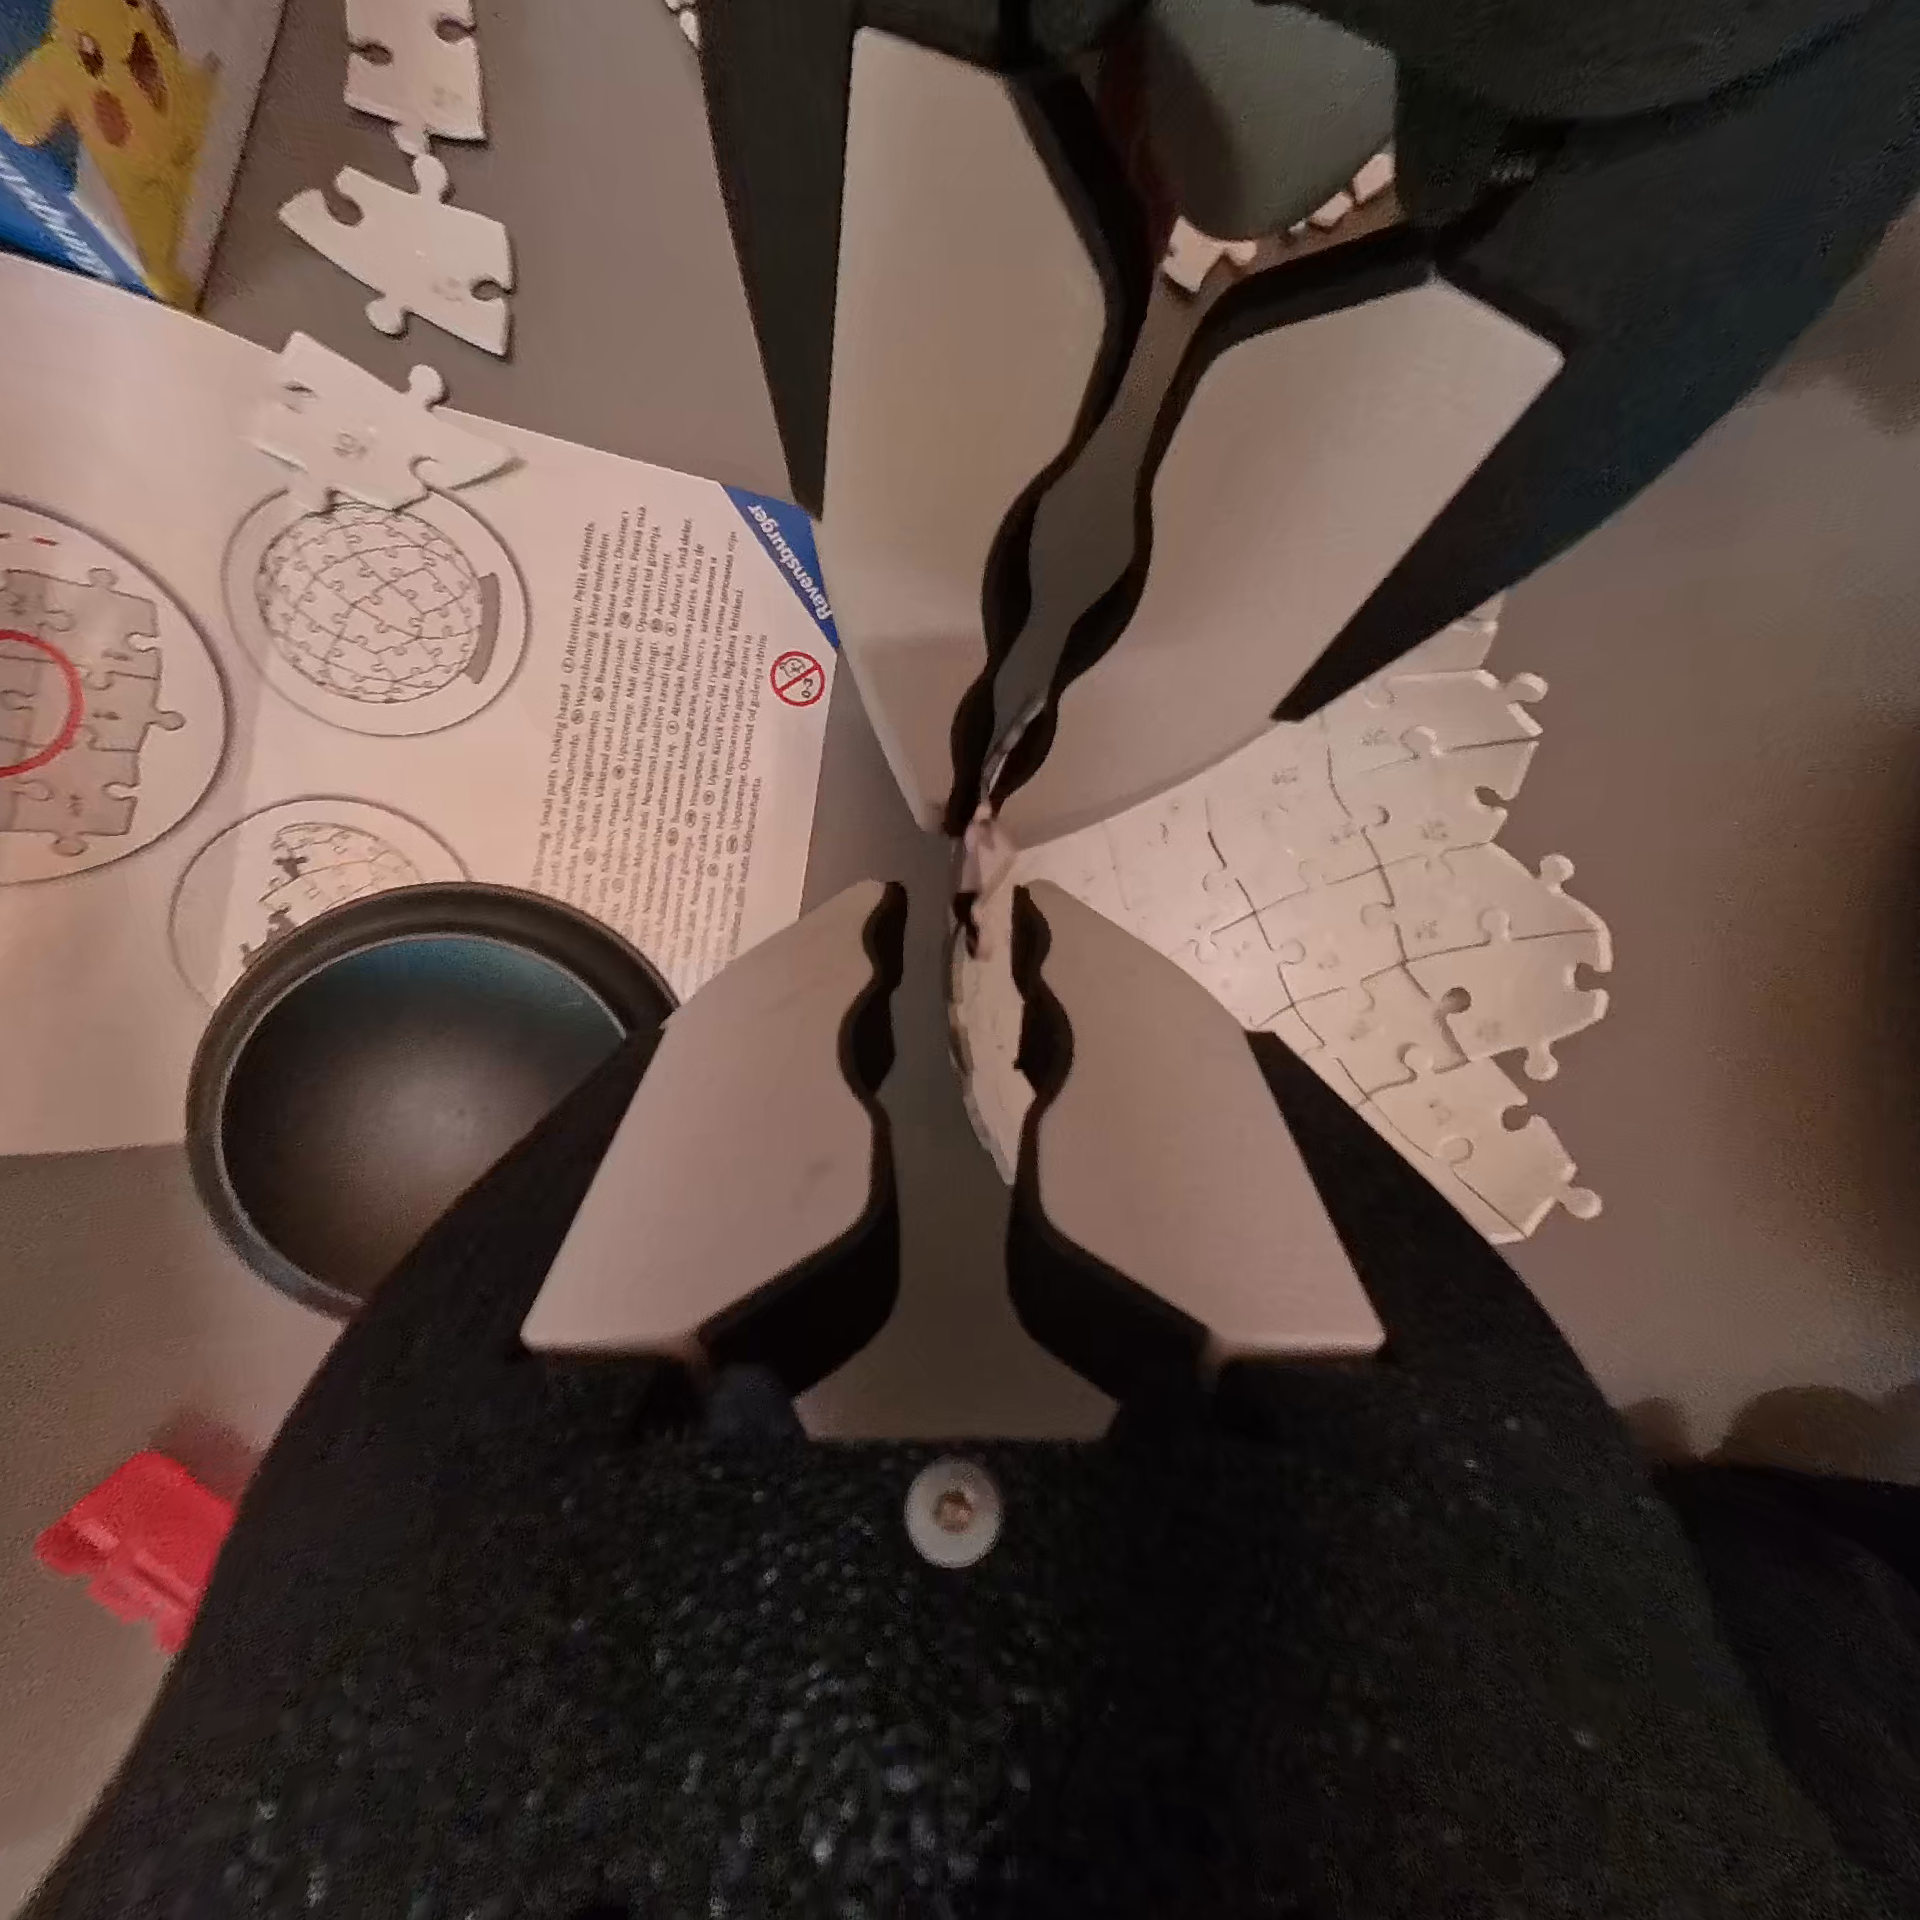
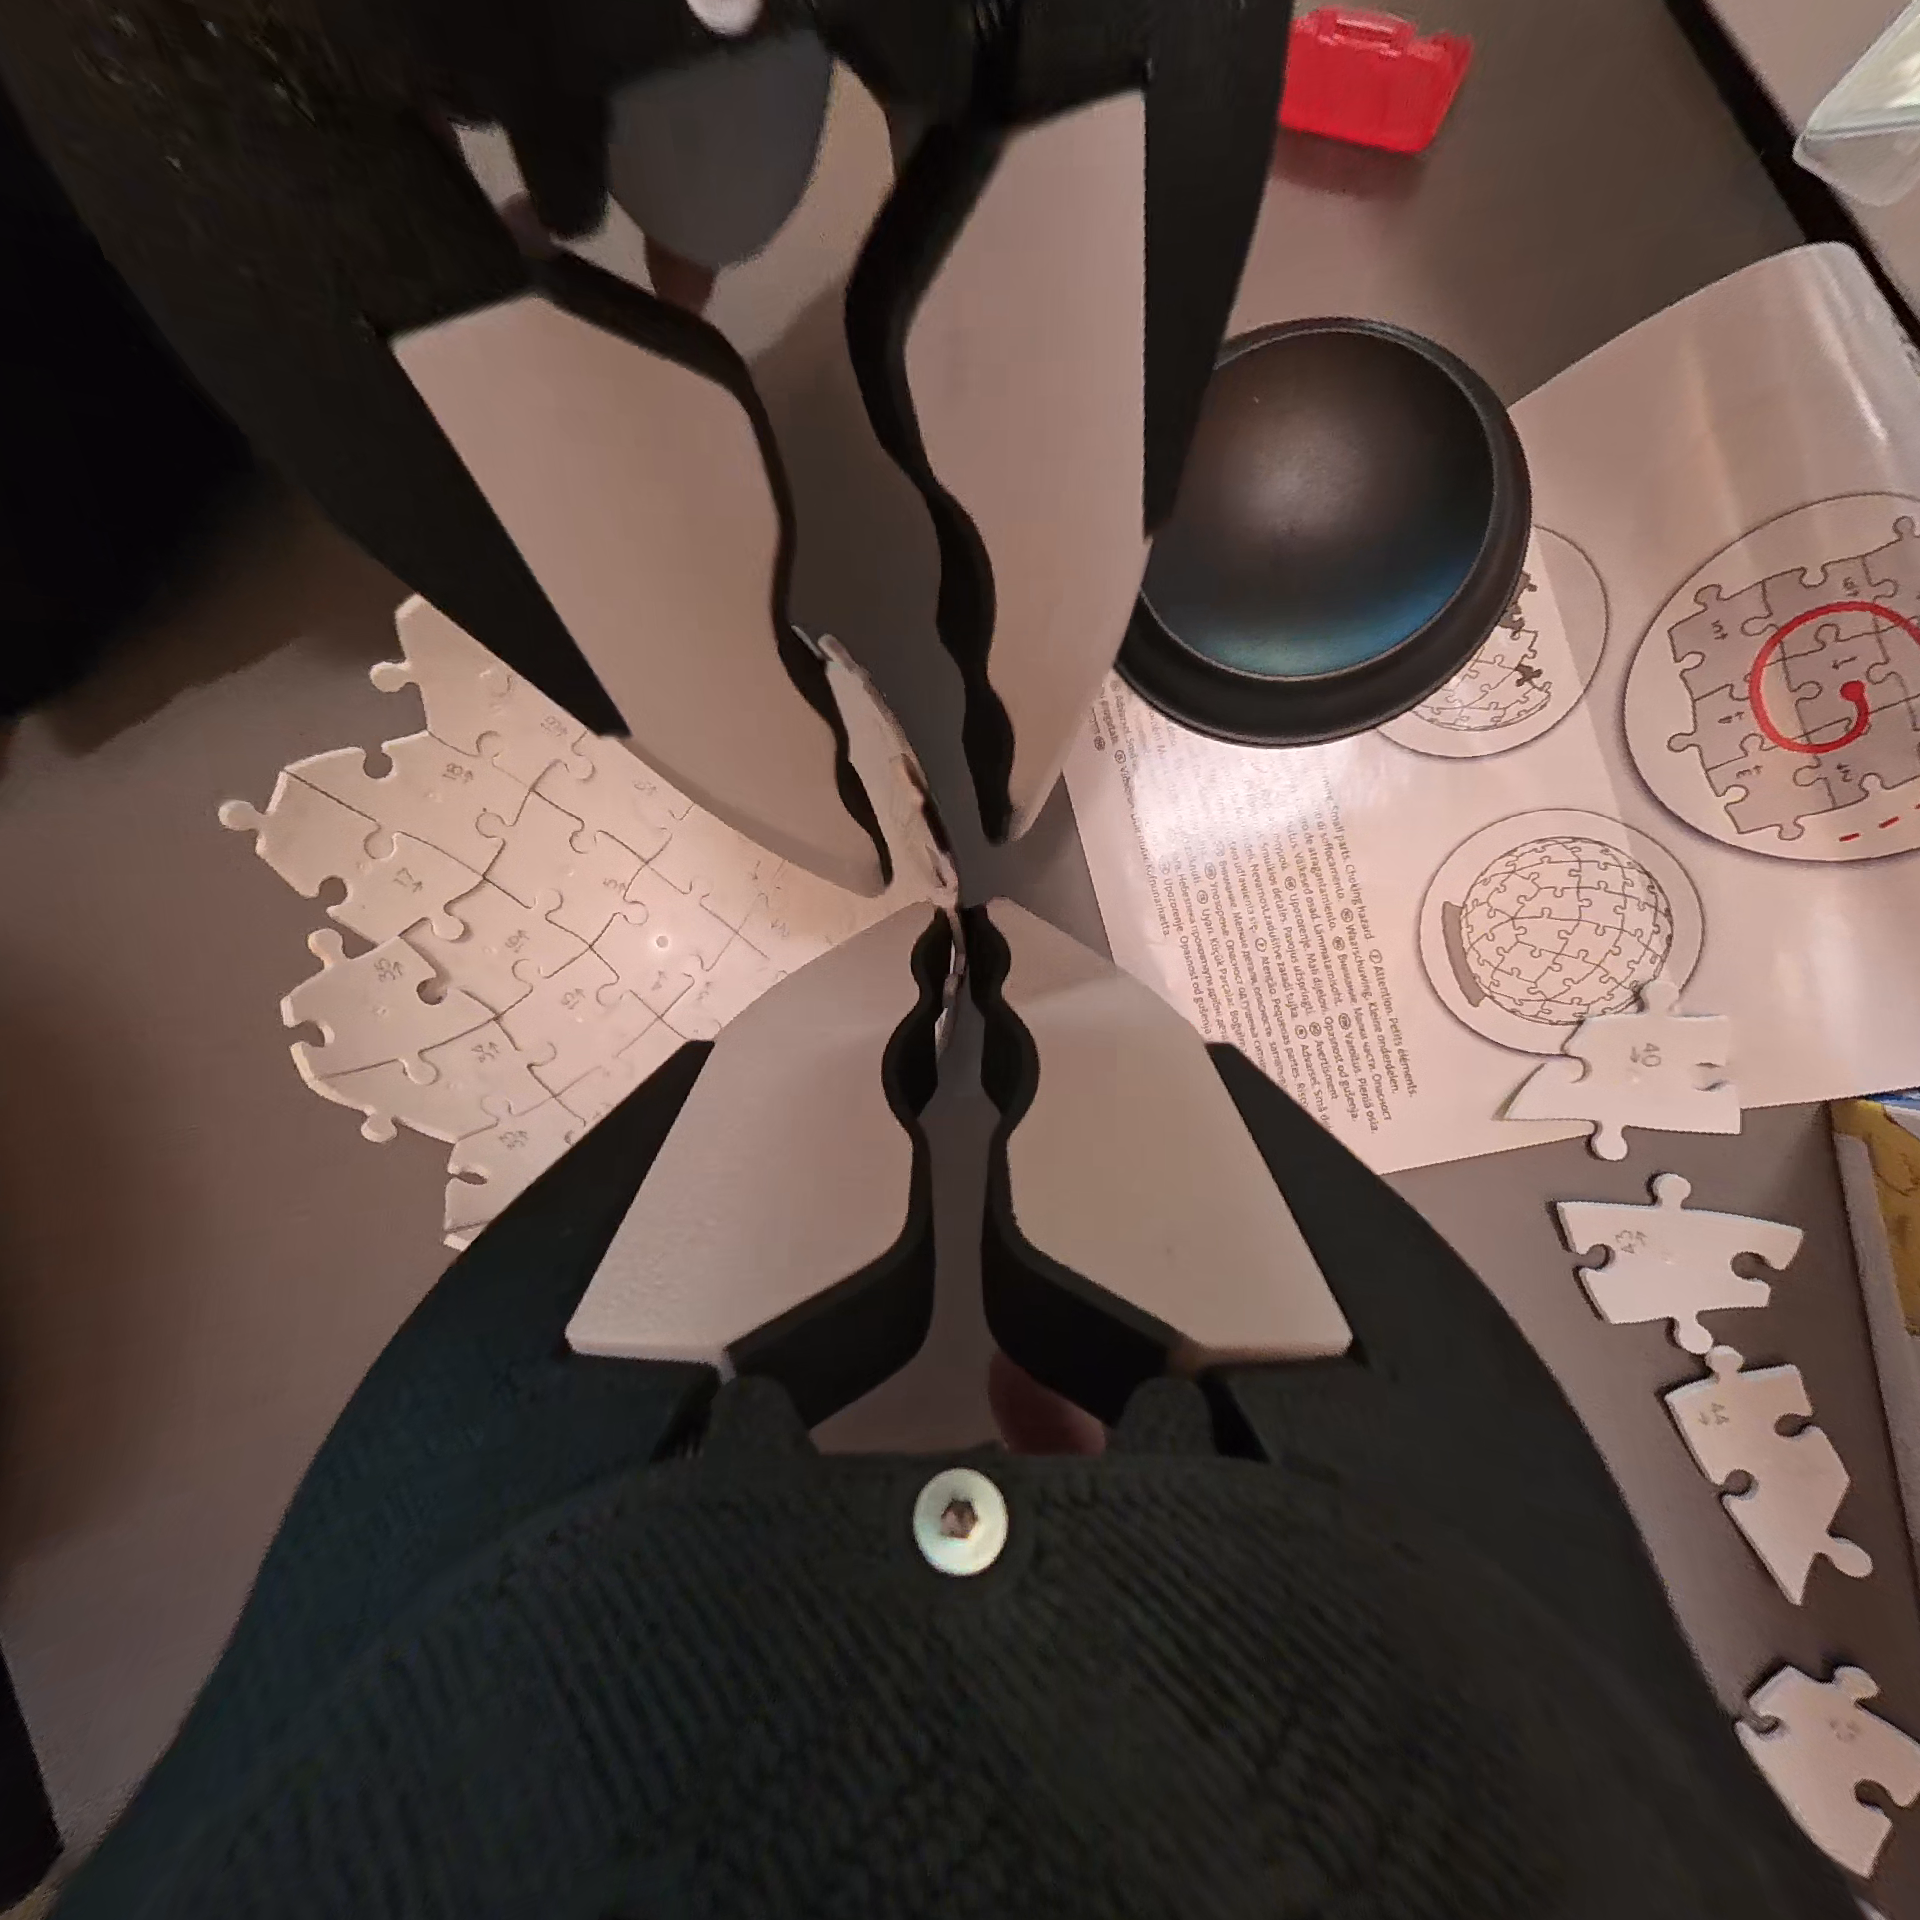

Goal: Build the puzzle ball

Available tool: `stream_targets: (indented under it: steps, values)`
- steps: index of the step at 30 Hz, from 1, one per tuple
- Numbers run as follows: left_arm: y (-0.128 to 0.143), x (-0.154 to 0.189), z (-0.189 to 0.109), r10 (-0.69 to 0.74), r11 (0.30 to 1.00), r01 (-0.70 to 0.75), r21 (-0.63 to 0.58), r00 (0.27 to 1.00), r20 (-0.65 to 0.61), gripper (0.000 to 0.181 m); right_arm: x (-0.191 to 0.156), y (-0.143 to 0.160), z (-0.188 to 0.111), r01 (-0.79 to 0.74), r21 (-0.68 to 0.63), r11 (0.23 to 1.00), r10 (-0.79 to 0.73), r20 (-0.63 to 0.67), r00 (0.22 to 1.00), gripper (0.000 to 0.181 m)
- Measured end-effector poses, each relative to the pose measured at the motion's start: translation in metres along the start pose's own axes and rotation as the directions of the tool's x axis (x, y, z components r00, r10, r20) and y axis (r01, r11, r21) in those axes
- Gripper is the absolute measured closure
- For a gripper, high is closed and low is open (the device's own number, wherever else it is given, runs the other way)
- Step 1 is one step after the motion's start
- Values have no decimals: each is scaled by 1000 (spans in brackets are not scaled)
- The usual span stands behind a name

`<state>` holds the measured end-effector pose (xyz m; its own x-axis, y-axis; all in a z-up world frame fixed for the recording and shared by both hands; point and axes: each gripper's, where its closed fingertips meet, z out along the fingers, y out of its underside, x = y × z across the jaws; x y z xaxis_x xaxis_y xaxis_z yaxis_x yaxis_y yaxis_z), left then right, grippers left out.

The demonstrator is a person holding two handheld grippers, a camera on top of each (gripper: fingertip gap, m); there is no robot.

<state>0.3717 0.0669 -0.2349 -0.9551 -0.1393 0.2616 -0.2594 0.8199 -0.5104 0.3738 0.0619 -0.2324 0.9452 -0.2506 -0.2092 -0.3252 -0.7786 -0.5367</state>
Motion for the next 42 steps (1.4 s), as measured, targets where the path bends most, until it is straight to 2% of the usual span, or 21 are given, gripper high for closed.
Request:
stream_targets:
  steps: [1, 10, 18, 22, 27, 32, 35, 38, 42]
  values:
    - [0, 0, 1, 0, 1000, 0, 1, 1000, -10, 165, 0, -1, 0, 5, 2, 1000, -5, -2, 1000, 178]
    - [1, -2, 5, -12, 1000, 12, 7, 999, -40, 175, 2, -4, 0, 19, 28, 999, -18, -30, 999, 178]
    - [2, -4, 5, 14, 1000, -14, -13, 1000, -1, 177, 1, -3, 0, 36, 23, 999, -35, -23, 999, 177]
    - [10, -11, -1, -91, 992, 98, -81, 991, 96, 177, 8, 3, -13, 36, 24, 999, -34, -90, 995, 158]
    - [25, -11, -12, -260, 940, 302, -161, 936, 238, 177, -3, 1, -43, -103, 234, 967, 124, -76, 989, 155]
    - [41, -5, -25, -271, 902, 368, -226, 889, 369, 178, -25, 10, -48, -172, 331, 928, 199, -47, 979, 153]
    - [42, 0, -31, -268, 896, 384, -222, 868, 419, 178, -34, 13, -45, -179, 372, 911, 219, -67, 973, 150]
    - [44, 3, -36, -244, 892, 387, -233, 847, 472, 178, -31, 18, -46, -180, 391, 903, 242, -116, 963, 151]
    - [45, 3, -38, -250, 880, 416, -228, 815, 523, 178, -31, 21, -47, -213, 415, 885, 277, -100, 956, 153]
